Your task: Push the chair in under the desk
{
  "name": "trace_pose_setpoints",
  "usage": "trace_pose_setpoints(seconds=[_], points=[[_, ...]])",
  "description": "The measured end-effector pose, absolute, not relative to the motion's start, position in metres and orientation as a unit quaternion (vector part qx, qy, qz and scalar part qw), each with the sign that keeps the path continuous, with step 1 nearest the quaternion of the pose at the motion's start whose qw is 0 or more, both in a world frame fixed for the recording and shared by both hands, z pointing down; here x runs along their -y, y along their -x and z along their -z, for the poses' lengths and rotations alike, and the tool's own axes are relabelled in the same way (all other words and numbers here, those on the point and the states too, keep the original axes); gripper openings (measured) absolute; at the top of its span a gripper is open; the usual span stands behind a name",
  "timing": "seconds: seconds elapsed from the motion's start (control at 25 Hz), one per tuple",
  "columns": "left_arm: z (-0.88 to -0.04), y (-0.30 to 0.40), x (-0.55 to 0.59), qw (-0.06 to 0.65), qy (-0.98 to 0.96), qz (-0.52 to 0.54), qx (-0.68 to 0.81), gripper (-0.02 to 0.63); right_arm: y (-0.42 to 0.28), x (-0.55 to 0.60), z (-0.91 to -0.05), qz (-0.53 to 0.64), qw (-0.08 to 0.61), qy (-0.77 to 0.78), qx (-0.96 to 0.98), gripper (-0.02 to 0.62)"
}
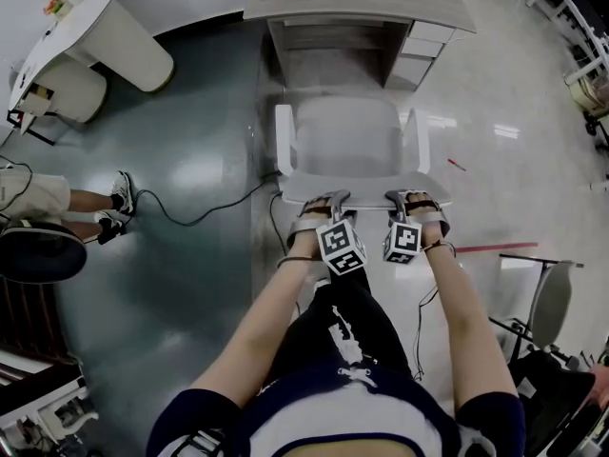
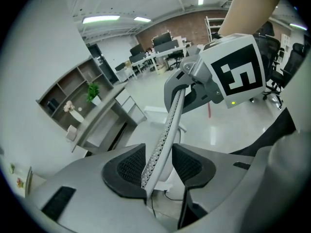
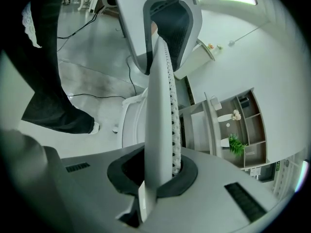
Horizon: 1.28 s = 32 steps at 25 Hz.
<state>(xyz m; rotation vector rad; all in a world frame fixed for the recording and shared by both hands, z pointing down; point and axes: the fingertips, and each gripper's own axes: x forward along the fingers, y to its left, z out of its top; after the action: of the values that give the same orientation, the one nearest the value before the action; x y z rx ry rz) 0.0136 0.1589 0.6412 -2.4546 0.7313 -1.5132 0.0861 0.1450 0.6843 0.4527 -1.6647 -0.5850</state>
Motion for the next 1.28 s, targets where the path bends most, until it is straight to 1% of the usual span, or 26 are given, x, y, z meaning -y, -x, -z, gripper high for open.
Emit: trace_pose_setpoints(seconds=[0.24,0.48,0.76,1.28], points=[[-0.636,-0.004,-0.147,0.102,0.831,0.483,-0.256,0.175,-0.076,-0.128,-0.686,0.25,0.613,-0.197,0.723,0.015],[-0.635,0.009,-0.125,0.115,0.832,0.477,-0.258,0.181,-0.067,-0.108,-0.691,0.234,0.628,-0.197,0.715,0.015],[-0.635,0.022,-0.082,0.104,0.833,0.481,-0.252,0.19,-0.054,-0.069,-0.69,0.227,0.63,-0.205,0.713,0.014],[-0.635,0.026,-0.013,0.103,0.833,0.479,-0.257,0.195,-0.05,0.001,-0.688,0.227,0.631,-0.205,0.713,0.015]])
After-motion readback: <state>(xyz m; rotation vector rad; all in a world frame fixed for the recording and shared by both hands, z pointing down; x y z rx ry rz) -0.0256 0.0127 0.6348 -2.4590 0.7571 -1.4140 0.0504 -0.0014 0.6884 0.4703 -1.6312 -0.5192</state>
